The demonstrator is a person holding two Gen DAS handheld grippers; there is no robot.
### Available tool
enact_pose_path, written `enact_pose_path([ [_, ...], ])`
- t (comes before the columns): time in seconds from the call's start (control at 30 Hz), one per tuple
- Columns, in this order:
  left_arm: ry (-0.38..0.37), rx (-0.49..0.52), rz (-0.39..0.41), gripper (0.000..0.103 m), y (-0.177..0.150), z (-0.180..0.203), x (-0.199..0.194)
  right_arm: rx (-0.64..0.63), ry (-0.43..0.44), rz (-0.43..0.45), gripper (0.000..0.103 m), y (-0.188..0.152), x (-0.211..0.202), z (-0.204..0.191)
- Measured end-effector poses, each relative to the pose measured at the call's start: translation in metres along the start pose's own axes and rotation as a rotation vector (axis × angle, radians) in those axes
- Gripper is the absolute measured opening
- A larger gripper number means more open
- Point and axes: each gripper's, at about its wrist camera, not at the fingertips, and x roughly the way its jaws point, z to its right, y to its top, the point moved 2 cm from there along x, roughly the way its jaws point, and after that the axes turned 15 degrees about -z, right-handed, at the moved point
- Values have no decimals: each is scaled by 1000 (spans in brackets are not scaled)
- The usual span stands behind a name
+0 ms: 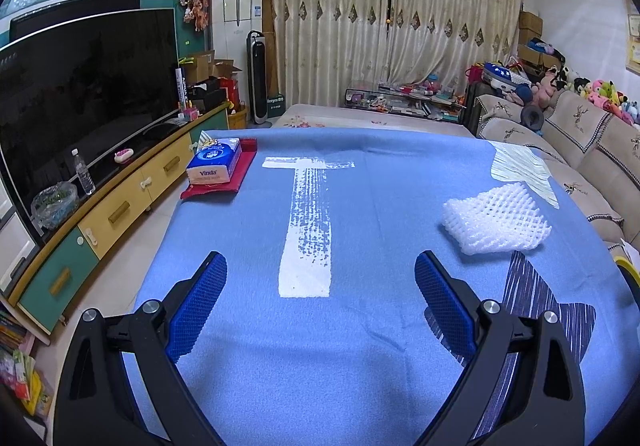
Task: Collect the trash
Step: 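Carry the pill bottle over the yellow bin and open the right gripper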
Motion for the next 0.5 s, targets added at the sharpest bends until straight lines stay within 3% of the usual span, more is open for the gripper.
enact_pose_path([
  [0.2, 11, 52, 31, 94, -2, 12, -7, 208, -80, -53, 82, -45, 12, 99],
  [0.4, 29, 96, 53, 95, -3, 23, -13, 306, -107, -120, 82, -71, 41, 148],
  [0.5, 30, 96, 51, 95, -3, 24, -13, 333, -105, -134, 82, -71, 53, 154],
])
